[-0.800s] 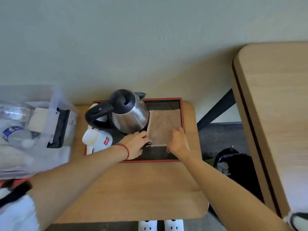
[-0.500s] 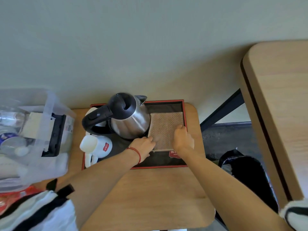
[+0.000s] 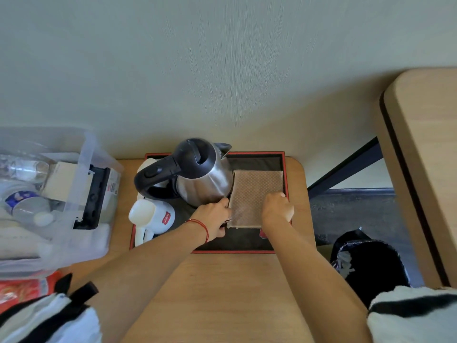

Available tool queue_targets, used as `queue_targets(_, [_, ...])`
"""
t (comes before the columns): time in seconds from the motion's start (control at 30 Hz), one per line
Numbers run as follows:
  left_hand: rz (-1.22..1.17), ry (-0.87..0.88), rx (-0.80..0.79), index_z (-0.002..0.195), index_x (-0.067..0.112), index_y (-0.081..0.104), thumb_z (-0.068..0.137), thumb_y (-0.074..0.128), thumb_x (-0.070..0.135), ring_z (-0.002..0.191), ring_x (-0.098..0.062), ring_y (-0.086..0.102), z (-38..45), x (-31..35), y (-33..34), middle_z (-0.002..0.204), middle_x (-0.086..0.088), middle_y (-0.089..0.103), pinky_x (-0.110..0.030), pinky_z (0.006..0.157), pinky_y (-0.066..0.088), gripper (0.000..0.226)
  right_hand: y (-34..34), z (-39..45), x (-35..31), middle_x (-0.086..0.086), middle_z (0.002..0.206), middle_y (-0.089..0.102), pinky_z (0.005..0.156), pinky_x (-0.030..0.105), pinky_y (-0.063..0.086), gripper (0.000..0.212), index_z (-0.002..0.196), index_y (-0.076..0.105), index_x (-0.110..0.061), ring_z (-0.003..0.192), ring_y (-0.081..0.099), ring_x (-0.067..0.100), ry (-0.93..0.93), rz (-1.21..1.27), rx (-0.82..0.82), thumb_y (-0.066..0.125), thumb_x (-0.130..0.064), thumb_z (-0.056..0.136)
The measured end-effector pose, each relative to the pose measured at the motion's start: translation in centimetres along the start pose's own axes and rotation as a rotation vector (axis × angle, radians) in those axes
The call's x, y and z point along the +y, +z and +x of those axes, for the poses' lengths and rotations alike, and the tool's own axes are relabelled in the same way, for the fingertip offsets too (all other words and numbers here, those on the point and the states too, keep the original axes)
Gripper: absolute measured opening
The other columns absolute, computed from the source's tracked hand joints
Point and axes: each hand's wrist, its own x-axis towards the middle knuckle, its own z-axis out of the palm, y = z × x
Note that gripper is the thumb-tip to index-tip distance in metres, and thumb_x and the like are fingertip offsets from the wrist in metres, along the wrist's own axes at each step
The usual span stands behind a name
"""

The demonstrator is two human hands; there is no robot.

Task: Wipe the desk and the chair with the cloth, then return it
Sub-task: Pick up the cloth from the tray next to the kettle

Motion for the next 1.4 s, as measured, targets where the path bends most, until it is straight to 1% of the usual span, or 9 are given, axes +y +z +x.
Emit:
queue_targets(0.17, [0.017, -0.011, 0.025, 0.124, 0.008, 0.052, 0.086, 0.060, 0.019, 0.100, -0.028, 0.060, -0.1, 0.0, 0.4, 0.128, -0.009, 0.041, -0.039, 0.081, 0.054, 0.041, -1.3, 0.9, -0.3, 0.004, 0.107, 0.070, 0.037, 0.021, 0.032, 0.022, 0.111, 0.065, -0.004, 0.093, 0.069, 0.014, 0.044, -0.032, -0.102, 0.055, -0.003, 0.091])
queue_targets(0.43, [0.068, 0.019, 0.040, 0.123, 0.009, 0.052, 0.086, 0.059, 0.022, 0.102, -0.025, 0.058, -0.1, -0.1, 0.8, 0.130, -0.008, 0.041, -0.040, 0.081, 0.055, 0.040, 0.4, -0.1, 0.4, 0.017, 0.126, 0.052, 0.085, 0.036, 0.052, 0.031, 0.119, 0.055, 0.002, 0.116, 0.050, 0.030, -0.168, 0.277, 0.133, 0.057, -0.002, 0.089])
queue_targets(0.57, [0.121, 0.040, 0.036, 0.126, 0.008, 0.050, 0.088, 0.058, 0.021, 0.108, -0.025, 0.055, 0.0, 0.1, 0.6, 0.134, -0.010, 0.039, -0.040, 0.084, 0.054, 0.041, 0.4, 0.7, 0.8, 0.014, 0.105, 0.052, 0.072, 0.030, 0.049, 0.028, 0.078, 0.046, -0.019, 0.087, 0.053, 0.024, -0.229, 0.649, 0.126, 0.056, 0.006, 0.084])
queue_targets(0.7, [0.148, 0.013, -0.019, 0.129, 0.009, 0.046, 0.090, 0.056, 0.020, 0.112, -0.027, 0.052, 0.0, 0.8, 0.7, 0.134, -0.011, 0.037, -0.042, 0.086, 0.052, 0.042, -0.5, 0.6, 1.4, 0.002, 0.119, 0.052, 0.073, 0.037, 0.052, 0.057, 0.141, 0.037, -0.020, 0.095, 0.060, 0.025, -0.301, 0.552, 0.189, 0.049, 0.001, 0.090])
queue_targets(0.83, [-0.133, 0.044, -0.099, 0.135, 0.012, 0.042, 0.089, 0.057, 0.018, 0.111, -0.027, 0.053, -0.7, 1.0, -1.0, 0.134, -0.009, 0.040, -0.043, 0.091, 0.048, 0.048, -3.1, -1.1, 1.5, 0.004, 0.133, 0.051, 0.070, 0.028, 0.050, 0.064, 0.136, 0.048, -0.020, 0.108, 0.058, 0.024, -0.493, 0.749, 0.253, 0.052, 0.010, 0.079])
queue_targets(0.97, [-0.711, 0.017, 0.434, 0.107, 0.013, 0.061, 0.084, 0.062, 0.004, 0.086, -0.015, 0.062, -3.2, 2.2, -5.8, 0.107, -0.005, 0.060, -0.035, 0.081, 0.054, 0.025, -7.4, -4.8, 4.2, -0.003, 0.125, 0.057, 0.081, -0.003, 0.038, 0.061, 0.125, 0.058, -0.015, 0.110, 0.049, 0.000, -0.686, 1.007, 0.240, 0.055, 0.015, 0.073])
queue_targets(1.07, [-0.968, 0.016, 0.776, 0.105, 0.022, 0.055, 0.079, 0.071, 0.010, 0.098, -0.010, 0.057, -5.7, 2.5, -10.8, 0.112, -0.001, 0.058, -0.021, 0.087, 0.046, 0.033, -11.2, -8.0, 7.3, -0.024, 0.115, 0.055, 0.087, 0.006, 0.042, 0.058, 0.121, 0.059, -0.020, 0.105, 0.051, -0.010, -0.794, 1.150, 0.124, 0.060, 0.013, 0.074])
queue_targets(1.23, [-1.261, 0.166, 0.178, 0.125, 0.020, 0.053, 0.071, 0.070, 0.015, 0.116, -0.005, 0.053, -8.3, 2.7, -18.1, 0.127, 0.003, 0.059, -0.023, 0.101, 0.040, 0.056, -17.2, -12.4, 10.3, -0.007, 0.127, 0.058, 0.096, 0.028, 0.047, 0.058, 0.124, 0.056, -0.012, 0.118, 0.054, 0.012, -1.011, 1.329, -0.160, 0.060, 0.008, 0.069])
queue_targets(1.4, [-1.333, 0.179, 0.209, 0.100, 0.016, 0.068, 0.069, 0.069, 0.023, 0.090, -0.011, 0.068, -12.4, 4.4, -21.0, 0.094, 0.003, 0.075, -0.019, 0.076, 0.056, 0.031, -18.9, -15.6, 12.6, 0.010, 0.125, 0.063, 0.082, 0.033, 0.057, 0.059, 0.130, 0.048, -0.028, 0.102, 0.065, 0.023, -0.819, 1.591, -0.279, 0.070, -0.007, 0.079])
